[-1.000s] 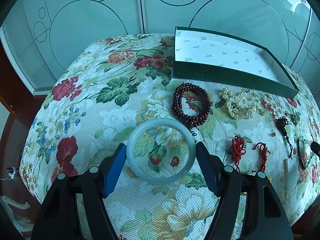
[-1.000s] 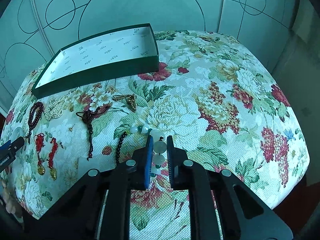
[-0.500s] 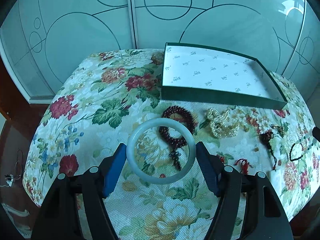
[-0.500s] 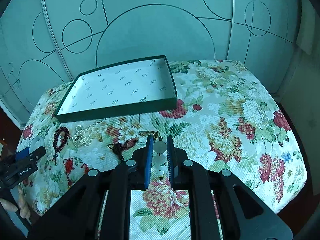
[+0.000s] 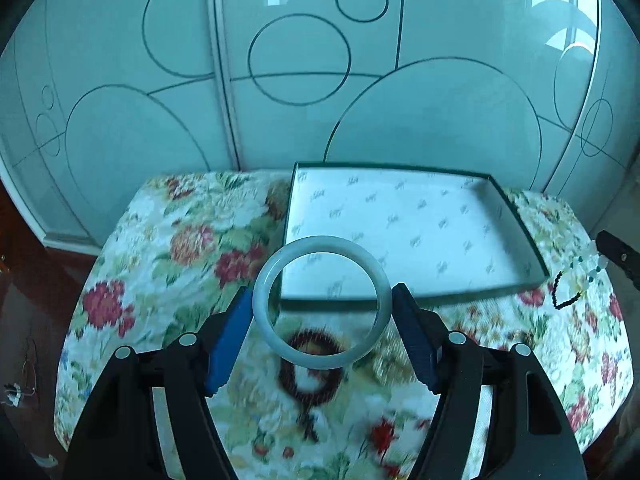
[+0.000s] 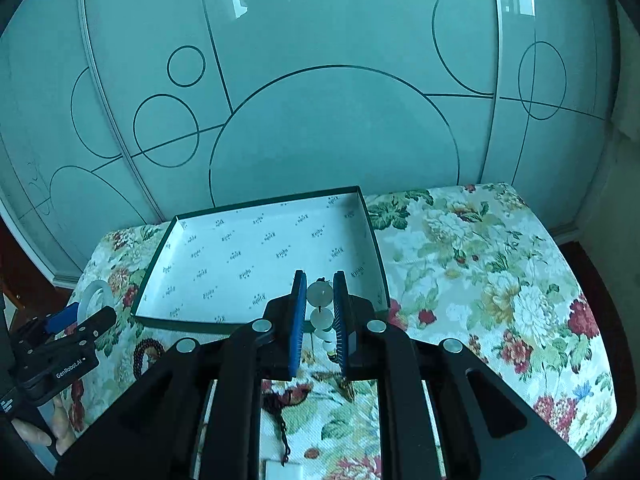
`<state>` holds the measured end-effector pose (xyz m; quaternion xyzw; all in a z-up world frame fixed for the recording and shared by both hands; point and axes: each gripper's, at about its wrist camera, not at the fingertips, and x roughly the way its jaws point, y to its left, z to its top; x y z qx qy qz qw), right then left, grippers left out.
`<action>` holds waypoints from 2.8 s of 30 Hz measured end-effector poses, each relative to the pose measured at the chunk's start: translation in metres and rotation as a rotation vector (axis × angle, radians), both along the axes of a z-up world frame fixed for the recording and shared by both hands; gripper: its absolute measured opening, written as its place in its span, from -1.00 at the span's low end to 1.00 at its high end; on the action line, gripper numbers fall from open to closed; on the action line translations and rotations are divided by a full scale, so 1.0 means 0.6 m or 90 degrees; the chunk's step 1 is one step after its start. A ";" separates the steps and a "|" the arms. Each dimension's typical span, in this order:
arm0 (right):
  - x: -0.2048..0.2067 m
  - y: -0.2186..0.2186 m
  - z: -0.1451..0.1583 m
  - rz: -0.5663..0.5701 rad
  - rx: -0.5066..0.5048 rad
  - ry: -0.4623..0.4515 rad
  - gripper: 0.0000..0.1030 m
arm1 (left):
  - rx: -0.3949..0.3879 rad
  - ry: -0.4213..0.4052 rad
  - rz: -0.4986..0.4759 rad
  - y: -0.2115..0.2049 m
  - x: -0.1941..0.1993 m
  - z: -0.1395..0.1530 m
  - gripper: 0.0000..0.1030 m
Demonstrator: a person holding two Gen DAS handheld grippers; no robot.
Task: Organize jewelry
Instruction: 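Carry bangle and bracelet into the green box while both grippers open to release, then withdraw both grippers from the box back toward the remaining jewelry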
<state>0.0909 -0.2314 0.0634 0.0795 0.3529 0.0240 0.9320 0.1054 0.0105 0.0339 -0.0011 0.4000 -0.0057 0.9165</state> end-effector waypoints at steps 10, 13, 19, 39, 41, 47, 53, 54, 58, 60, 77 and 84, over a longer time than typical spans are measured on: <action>0.111 -0.005 -0.062 0.003 0.009 0.040 -0.74 | -0.002 0.007 -0.004 -0.039 0.125 -0.036 0.35; 0.137 -0.013 -0.106 -0.005 0.015 0.078 -0.74 | -0.002 0.037 -0.004 -0.044 0.155 -0.079 0.35; 0.165 -0.025 -0.167 -0.026 0.017 0.124 -0.74 | 0.010 0.091 -0.015 -0.056 0.185 -0.146 0.36; 0.087 -0.015 -0.119 -0.026 0.023 0.080 -0.37 | 0.007 0.063 -0.015 -0.042 0.128 -0.088 0.52; 0.064 -0.012 -0.118 -0.024 0.024 0.082 -0.37 | -0.003 0.067 -0.009 -0.025 0.111 -0.082 0.52; -0.001 -0.007 -0.137 -0.023 0.022 0.108 -0.37 | -0.013 0.083 0.016 0.020 0.041 -0.084 0.52; -0.048 -0.006 -0.166 -0.015 0.017 0.138 -0.37 | -0.020 0.110 0.039 0.041 -0.024 -0.104 0.52; -0.055 -0.004 -0.169 -0.013 0.016 0.141 -0.37 | -0.022 0.116 0.040 0.040 -0.034 -0.108 0.52; -0.075 0.001 -0.175 -0.006 0.017 0.145 -0.36 | -0.019 0.131 0.031 0.028 -0.069 -0.124 0.52; -0.084 0.002 -0.176 -0.004 0.017 0.144 -0.36 | -0.019 0.133 0.028 0.020 -0.084 -0.128 0.52; -0.123 -0.048 -0.167 -0.044 0.036 0.129 -0.19 | 0.003 0.128 0.008 -0.035 -0.124 -0.148 0.38; -0.125 -0.053 -0.168 -0.044 0.046 0.127 -0.19 | 0.014 0.149 0.000 -0.046 -0.121 -0.168 0.23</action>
